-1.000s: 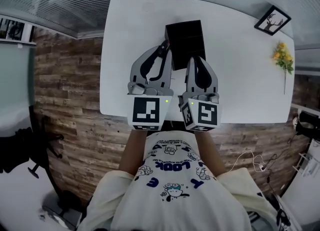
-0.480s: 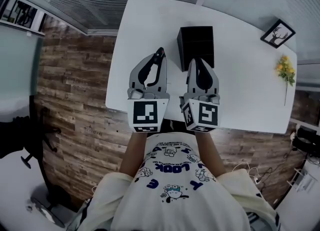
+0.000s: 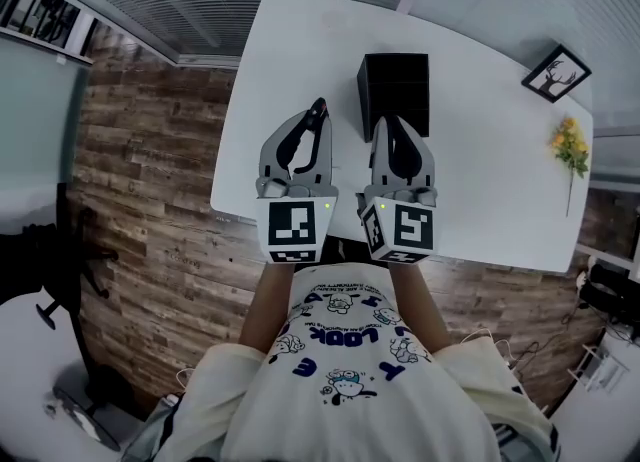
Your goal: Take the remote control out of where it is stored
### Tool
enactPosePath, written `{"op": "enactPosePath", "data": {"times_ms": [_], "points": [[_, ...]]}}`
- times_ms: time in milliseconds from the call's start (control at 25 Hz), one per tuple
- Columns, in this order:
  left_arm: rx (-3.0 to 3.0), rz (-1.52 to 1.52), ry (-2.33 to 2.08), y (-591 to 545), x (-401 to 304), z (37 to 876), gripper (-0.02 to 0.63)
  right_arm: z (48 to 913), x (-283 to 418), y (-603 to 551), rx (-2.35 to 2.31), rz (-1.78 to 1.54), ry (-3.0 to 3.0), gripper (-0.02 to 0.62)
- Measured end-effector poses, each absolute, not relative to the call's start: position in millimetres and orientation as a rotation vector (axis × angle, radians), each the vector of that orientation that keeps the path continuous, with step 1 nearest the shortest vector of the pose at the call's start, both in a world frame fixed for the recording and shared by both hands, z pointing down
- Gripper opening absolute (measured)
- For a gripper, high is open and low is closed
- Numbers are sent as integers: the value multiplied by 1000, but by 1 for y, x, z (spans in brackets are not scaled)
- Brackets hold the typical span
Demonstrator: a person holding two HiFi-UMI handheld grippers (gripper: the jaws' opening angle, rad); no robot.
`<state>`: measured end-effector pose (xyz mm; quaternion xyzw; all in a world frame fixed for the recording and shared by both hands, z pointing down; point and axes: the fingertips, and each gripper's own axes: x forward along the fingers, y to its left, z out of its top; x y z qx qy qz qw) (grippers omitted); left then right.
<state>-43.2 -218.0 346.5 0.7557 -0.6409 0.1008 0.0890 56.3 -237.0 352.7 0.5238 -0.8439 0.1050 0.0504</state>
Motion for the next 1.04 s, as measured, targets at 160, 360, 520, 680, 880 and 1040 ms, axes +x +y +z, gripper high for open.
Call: {"op": "enactPosePath", "data": {"times_ms": [160, 360, 520, 680, 880, 1040], "points": [[2238, 300, -1918, -219, -45, 346, 67, 352, 55, -240, 1584, 317, -2574, 48], [2236, 297, -1935, -222, -47, 343, 67, 351, 53, -243, 1570, 310, -2585, 48], [2239, 295, -1937, -225, -47, 341, 67, 351, 52, -245, 1569, 312, -2581, 48], [2242, 296, -1937, -227, -46, 340, 67, 350, 52, -247, 1568, 311, -2584, 48], [2248, 292, -1934, -228, -43, 338, 67, 349, 53, -247, 1567, 312, -2585, 48], [2247, 293, -1934, -226, -42, 337, 67, 347, 54, -246, 1566, 312, -2586, 48]]}}
